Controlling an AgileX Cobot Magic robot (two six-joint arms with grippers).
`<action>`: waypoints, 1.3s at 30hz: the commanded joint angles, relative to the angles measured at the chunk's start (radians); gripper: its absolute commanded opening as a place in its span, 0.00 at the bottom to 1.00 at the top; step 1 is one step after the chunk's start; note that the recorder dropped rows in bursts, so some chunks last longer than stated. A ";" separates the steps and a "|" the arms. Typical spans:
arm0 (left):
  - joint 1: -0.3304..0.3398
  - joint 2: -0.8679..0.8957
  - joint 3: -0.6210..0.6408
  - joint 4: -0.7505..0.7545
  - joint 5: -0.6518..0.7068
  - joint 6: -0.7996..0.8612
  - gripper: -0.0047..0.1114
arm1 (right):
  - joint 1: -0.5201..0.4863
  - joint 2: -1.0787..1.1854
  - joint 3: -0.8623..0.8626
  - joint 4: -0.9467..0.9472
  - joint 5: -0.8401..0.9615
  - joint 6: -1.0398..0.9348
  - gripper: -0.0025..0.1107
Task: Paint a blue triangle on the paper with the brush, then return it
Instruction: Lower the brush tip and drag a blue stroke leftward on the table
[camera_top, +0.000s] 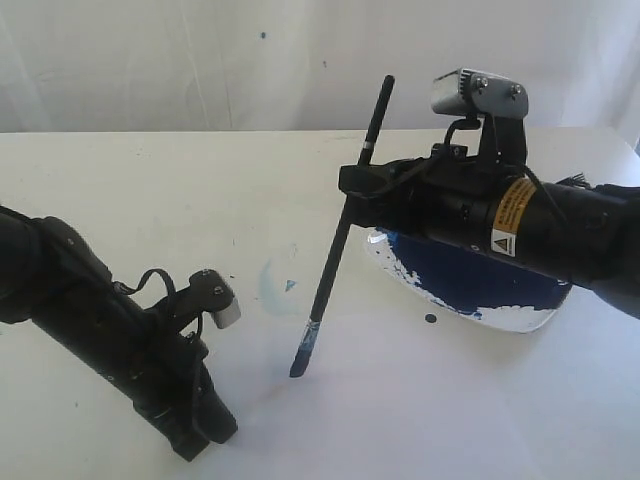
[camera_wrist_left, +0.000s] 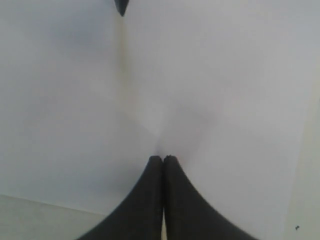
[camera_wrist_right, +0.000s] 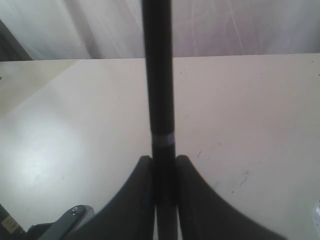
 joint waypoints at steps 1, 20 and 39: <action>0.001 0.001 0.008 -0.006 0.008 0.003 0.04 | 0.001 0.000 0.004 0.009 0.029 -0.015 0.02; 0.001 0.001 0.008 -0.006 0.008 0.003 0.04 | -0.001 -0.003 0.004 0.072 0.081 -0.142 0.02; 0.001 0.001 0.008 -0.006 0.012 0.003 0.04 | -0.001 -0.079 0.004 0.233 0.252 -0.418 0.02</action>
